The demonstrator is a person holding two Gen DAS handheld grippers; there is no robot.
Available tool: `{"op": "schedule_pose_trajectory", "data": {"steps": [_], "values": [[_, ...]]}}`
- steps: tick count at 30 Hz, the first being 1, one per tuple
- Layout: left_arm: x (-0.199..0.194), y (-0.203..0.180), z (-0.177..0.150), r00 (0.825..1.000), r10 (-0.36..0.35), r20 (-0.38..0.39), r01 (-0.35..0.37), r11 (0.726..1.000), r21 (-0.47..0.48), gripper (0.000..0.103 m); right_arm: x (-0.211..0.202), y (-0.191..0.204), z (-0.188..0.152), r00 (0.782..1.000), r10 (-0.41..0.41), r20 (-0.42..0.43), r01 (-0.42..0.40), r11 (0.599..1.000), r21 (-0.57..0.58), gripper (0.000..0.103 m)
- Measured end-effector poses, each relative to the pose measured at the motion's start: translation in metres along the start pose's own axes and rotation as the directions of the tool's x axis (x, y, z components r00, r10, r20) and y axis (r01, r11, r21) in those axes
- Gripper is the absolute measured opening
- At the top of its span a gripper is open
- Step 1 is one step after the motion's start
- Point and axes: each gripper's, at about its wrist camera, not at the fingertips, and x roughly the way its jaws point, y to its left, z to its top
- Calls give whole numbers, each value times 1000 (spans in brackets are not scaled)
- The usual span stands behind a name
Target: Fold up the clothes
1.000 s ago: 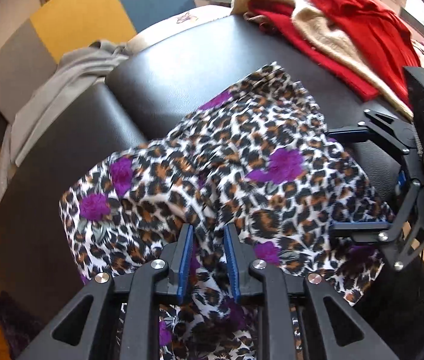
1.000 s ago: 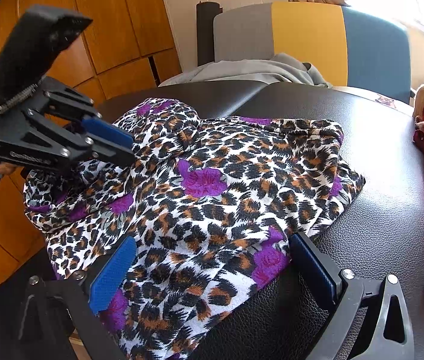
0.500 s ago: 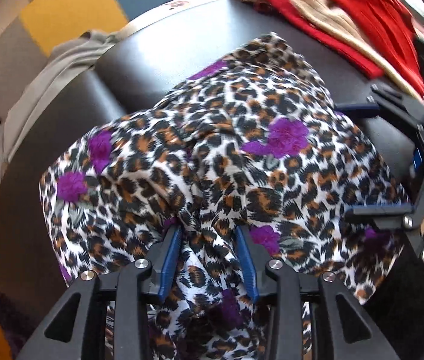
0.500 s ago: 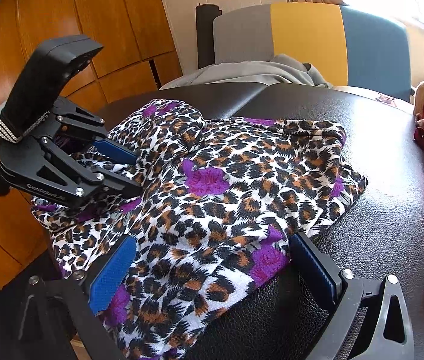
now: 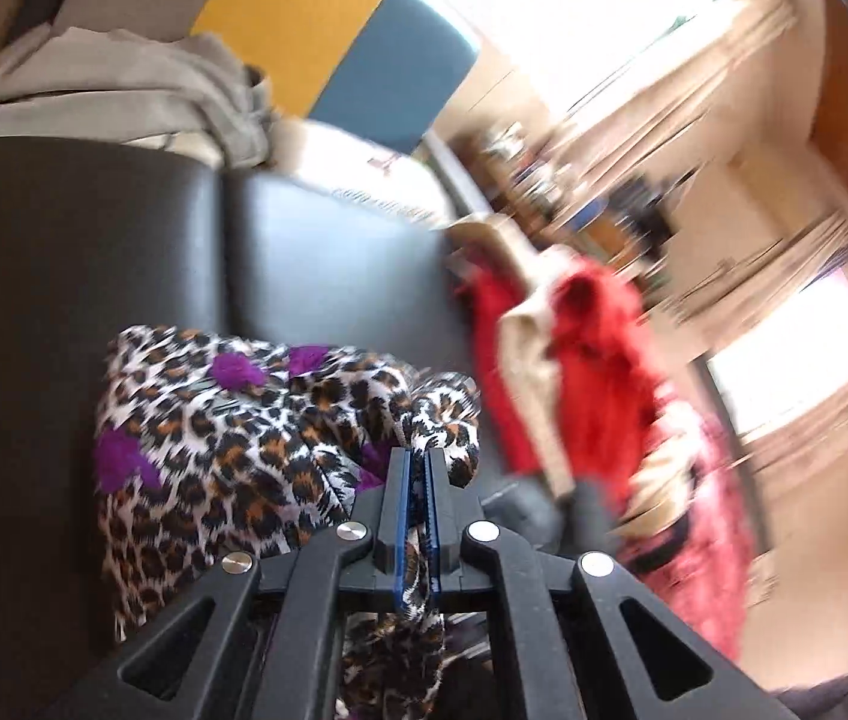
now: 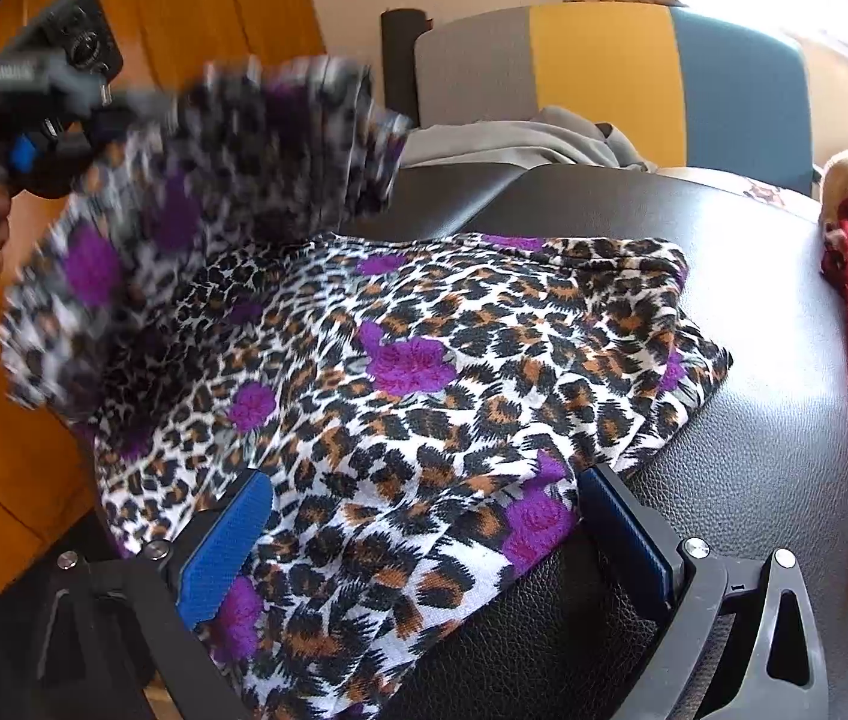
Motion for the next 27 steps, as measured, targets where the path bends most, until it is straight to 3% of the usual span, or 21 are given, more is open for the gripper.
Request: {"op": "schedule_pose_trajectory", "data": {"steps": [3,6,13,15,20,22,27], "values": [[17,-18,1,999,-46,-8,46,999,-12,3,-2,-4,0,1000,23,15,-23,999,26,103],[54,-26,2,997,-35,-62,34,999,-24,3,-2,-6,0,999,38,24,-39,999,37,103],[136,3,-27,979,15,-205,-43,990,-134,0,-5,-15,-1,995,89,49,-93,993,78,103],[142,9,-32,971,-32,-237,-13,982,-187,0,-5,-17,-1,994,100,49,-104,990,90,103],[99,-2,-29,980,-94,-173,65,984,-166,15,-22,-7,5,994,63,-87,-58,997,54,103],[67,1,-26,988,-100,-115,82,985,-153,18,-47,-2,1,994,57,-97,-54,998,31,103],[6,28,-42,999,36,-24,-39,993,-113,23,-92,38,12,990,125,-62,-129,989,-70,103]]}}
